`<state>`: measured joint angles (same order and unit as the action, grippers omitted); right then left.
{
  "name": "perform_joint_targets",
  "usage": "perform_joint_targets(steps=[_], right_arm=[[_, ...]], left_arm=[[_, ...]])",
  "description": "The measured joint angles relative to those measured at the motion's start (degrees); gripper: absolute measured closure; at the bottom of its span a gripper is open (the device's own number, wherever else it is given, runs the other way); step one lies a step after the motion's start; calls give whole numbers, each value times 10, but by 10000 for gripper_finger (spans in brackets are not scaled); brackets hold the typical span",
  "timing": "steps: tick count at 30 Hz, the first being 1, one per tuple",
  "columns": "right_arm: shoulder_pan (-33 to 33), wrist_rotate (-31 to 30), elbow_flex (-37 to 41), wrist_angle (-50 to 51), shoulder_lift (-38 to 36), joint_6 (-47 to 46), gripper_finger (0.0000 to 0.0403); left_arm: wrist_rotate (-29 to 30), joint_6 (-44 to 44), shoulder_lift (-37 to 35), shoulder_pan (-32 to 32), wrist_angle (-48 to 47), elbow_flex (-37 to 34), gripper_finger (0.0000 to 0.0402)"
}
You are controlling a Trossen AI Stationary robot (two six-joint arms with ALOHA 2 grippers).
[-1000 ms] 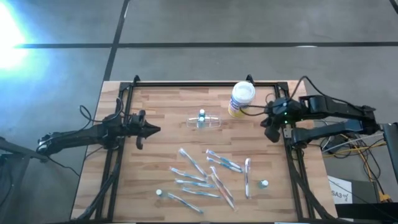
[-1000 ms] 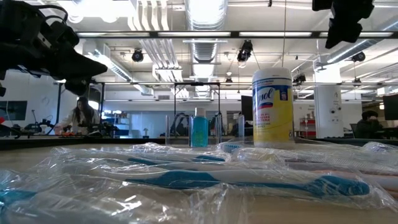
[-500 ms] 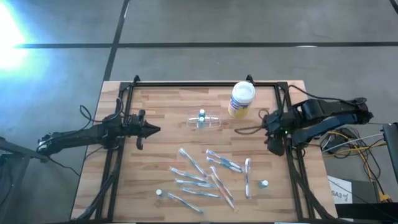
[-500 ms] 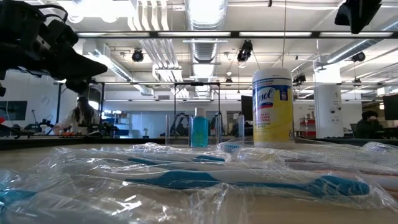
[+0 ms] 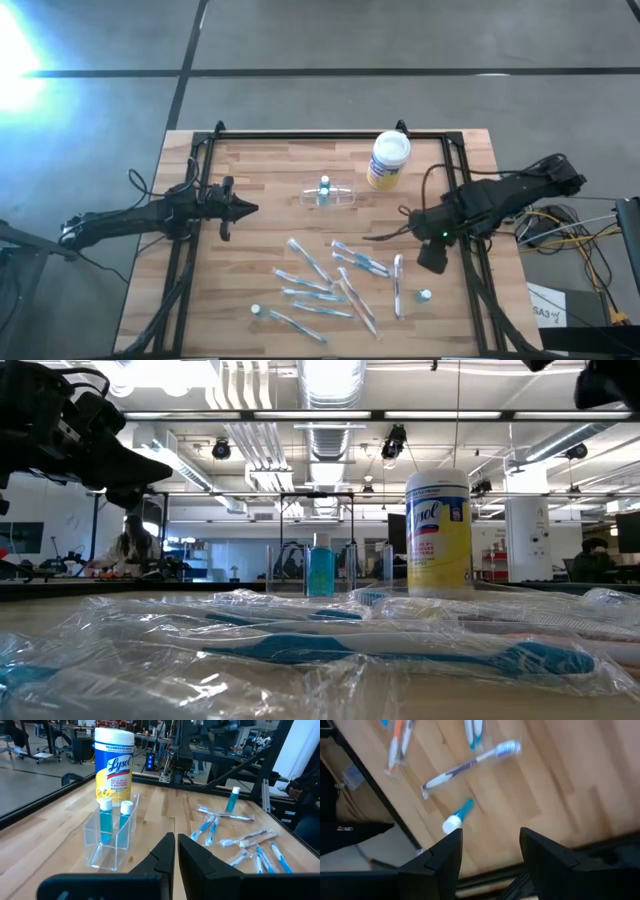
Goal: Pick & Place toothbrushing station
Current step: Put the blue mouthwash into the transparent organizer
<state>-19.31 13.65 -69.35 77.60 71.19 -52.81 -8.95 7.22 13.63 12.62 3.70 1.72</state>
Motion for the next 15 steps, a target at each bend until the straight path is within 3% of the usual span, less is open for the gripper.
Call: perform_joint_targets(steps=[7, 15], right_arm=[[-25, 43, 1, -2, 56, -94, 207], [-73, 49, 1, -31, 100, -156, 206]], left_arm=[[0, 0, 0, 0, -12, 0, 376], [0, -9, 0, 0, -12, 0, 376]])
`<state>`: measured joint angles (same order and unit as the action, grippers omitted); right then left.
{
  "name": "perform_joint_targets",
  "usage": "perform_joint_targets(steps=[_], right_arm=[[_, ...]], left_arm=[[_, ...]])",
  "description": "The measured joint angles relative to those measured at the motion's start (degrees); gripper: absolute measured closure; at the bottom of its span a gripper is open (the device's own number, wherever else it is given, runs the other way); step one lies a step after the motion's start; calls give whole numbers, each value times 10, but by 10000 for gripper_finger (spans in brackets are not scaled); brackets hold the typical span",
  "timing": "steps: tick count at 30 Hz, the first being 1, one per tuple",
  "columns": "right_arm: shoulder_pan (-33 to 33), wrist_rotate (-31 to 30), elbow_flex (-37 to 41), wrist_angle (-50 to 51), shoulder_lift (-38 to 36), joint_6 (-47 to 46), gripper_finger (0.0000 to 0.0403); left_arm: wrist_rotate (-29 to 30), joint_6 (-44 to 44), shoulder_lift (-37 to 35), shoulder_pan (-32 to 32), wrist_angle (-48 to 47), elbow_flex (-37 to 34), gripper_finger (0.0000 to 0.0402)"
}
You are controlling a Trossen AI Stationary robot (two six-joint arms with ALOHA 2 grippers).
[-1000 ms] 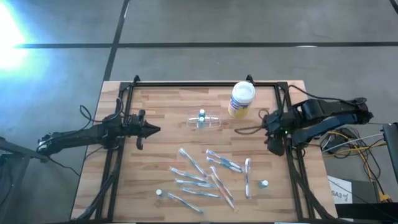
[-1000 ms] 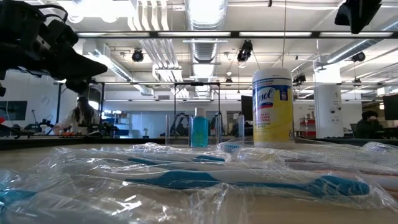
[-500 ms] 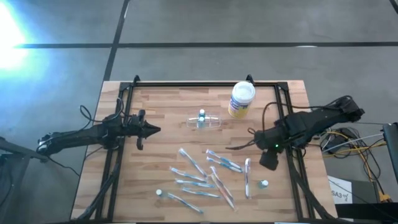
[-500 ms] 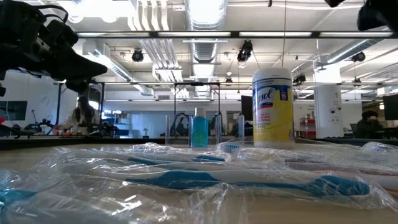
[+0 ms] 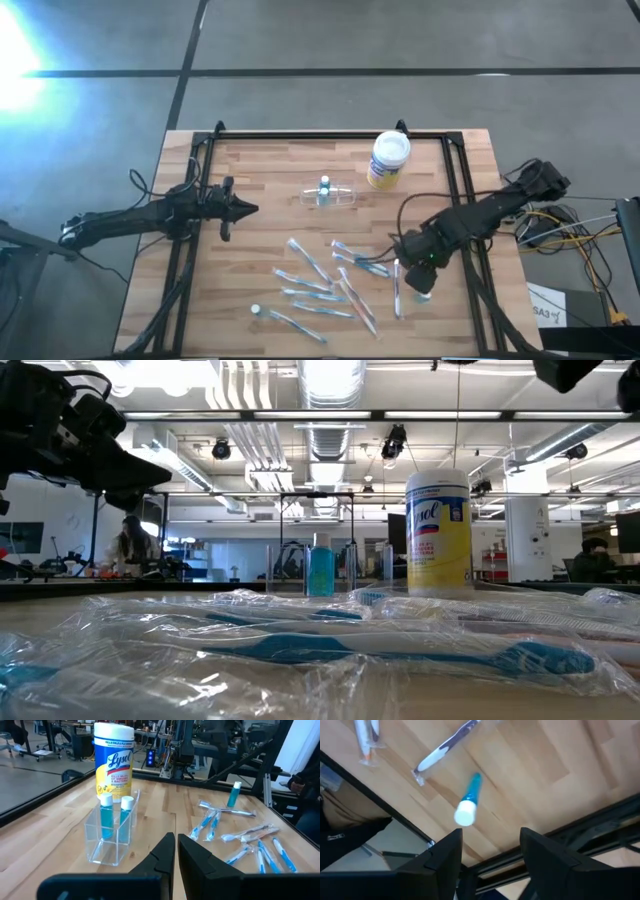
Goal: Pick & Place toothbrushing station
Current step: Put the blue mouthwash into the transparent organizer
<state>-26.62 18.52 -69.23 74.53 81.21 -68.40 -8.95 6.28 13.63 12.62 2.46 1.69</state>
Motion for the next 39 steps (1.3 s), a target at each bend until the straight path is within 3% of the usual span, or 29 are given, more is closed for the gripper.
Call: perform_joint_targets(steps=[12, 39], right_arm=[[-94, -88, 1, -46, 23, -193, 206], [-172, -159, 1, -79, 23, -291, 206]], left_arm=[[0, -7, 0, 0, -12, 0, 376], [15, -13, 0, 0, -13, 0, 376]])
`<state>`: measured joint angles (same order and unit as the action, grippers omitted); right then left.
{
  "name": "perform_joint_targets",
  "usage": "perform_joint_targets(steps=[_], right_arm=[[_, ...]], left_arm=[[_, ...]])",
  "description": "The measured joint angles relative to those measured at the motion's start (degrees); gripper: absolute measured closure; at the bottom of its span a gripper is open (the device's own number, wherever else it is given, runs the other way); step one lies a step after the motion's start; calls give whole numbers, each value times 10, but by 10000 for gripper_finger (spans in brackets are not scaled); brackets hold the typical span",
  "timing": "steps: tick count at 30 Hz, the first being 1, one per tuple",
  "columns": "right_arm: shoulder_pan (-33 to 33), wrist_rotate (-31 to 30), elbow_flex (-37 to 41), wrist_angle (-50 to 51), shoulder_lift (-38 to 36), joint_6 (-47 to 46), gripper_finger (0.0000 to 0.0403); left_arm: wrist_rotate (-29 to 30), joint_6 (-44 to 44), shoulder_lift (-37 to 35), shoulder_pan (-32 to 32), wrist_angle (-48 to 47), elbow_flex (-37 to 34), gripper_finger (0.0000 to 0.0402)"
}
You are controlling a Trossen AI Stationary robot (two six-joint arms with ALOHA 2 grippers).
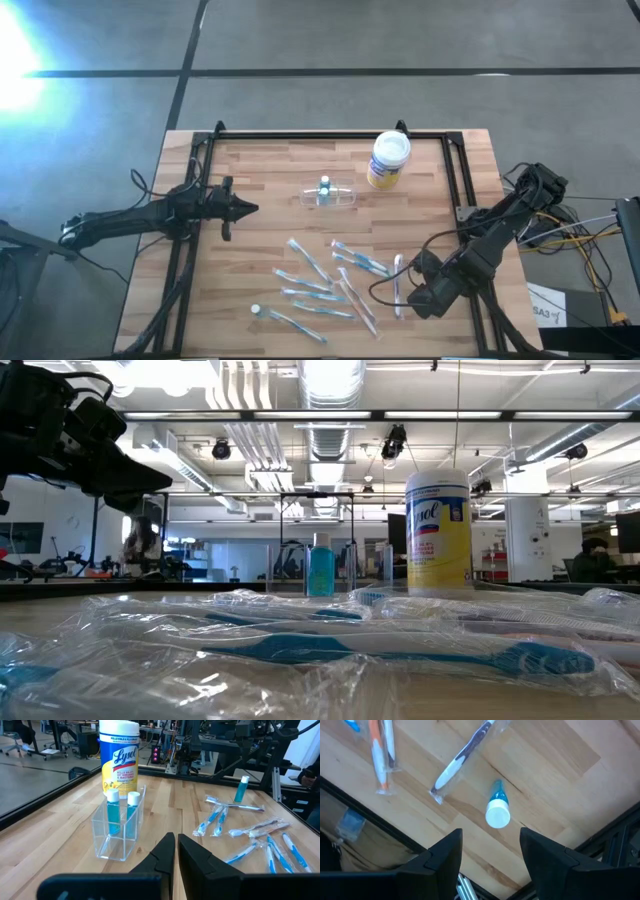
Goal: Pick & Place toothbrushing station
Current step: Put the blue mouthwash into the transparent organizer
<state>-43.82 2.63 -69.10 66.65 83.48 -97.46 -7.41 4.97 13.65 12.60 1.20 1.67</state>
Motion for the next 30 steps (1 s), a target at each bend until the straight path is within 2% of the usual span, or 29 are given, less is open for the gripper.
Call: perform_joint_targets(steps=[7, 11, 30], right_arm=[[-14, -2, 0, -1, 0, -44, 206], [-27, -23, 0, -3, 1, -62, 206], [-36, -23, 0, -25, 77, -67, 206]], left_arm=[[0, 9, 0, 0, 1, 0, 376], [0, 8, 0, 0, 1, 0, 376], [0, 4, 0, 0, 1, 0, 376]])
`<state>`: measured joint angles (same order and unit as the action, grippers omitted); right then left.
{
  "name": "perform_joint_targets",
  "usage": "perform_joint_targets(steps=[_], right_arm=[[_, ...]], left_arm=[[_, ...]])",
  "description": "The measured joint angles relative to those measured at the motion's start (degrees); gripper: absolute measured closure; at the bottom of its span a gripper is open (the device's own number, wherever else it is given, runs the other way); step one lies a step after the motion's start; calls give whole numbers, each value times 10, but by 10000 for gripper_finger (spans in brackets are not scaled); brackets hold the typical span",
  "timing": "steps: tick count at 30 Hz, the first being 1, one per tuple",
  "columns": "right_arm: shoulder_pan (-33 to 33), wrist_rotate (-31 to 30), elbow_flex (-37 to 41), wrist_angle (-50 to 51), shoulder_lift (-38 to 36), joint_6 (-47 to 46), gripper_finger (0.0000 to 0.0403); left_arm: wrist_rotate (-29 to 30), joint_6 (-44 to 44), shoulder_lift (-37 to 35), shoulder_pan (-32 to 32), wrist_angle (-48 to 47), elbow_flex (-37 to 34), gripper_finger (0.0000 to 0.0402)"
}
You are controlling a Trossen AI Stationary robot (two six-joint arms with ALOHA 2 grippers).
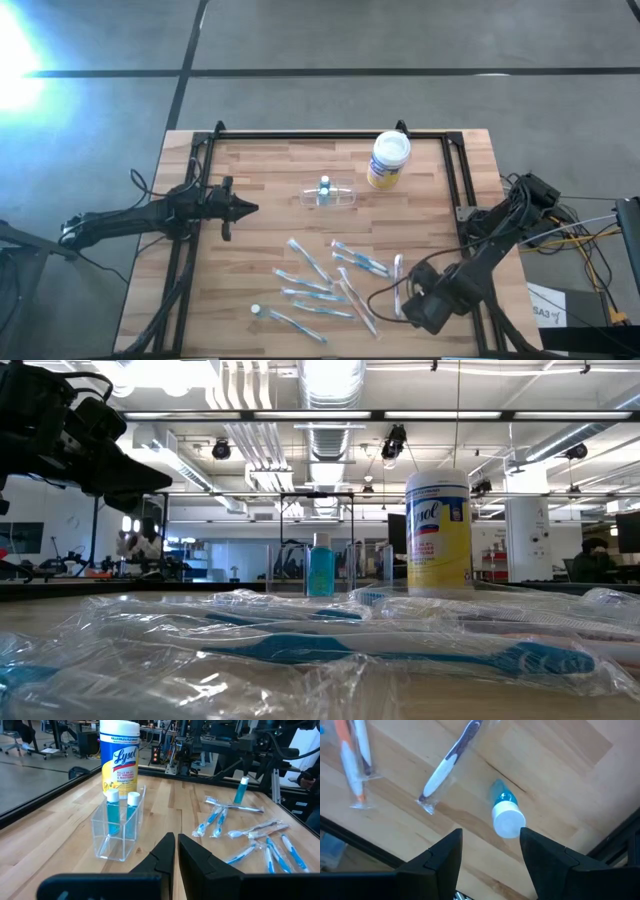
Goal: Pick & Place toothbrushing station
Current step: Put the blue mouthwash into the transparent organizer
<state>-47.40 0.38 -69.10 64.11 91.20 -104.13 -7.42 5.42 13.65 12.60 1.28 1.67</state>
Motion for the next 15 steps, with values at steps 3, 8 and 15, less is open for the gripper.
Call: perform_joint_targets(steps=[3, 8, 15], right_arm=[[0, 0, 0, 2, 3, 0, 206], [0, 0, 0, 6, 15, 9, 206], [0, 0, 0, 22, 26, 18, 209]], left_arm=[[0, -4, 0, 0, 0, 0, 376], [0, -5, 0, 0, 0, 0, 376], [0, -6, 0, 0, 0, 0, 376]])
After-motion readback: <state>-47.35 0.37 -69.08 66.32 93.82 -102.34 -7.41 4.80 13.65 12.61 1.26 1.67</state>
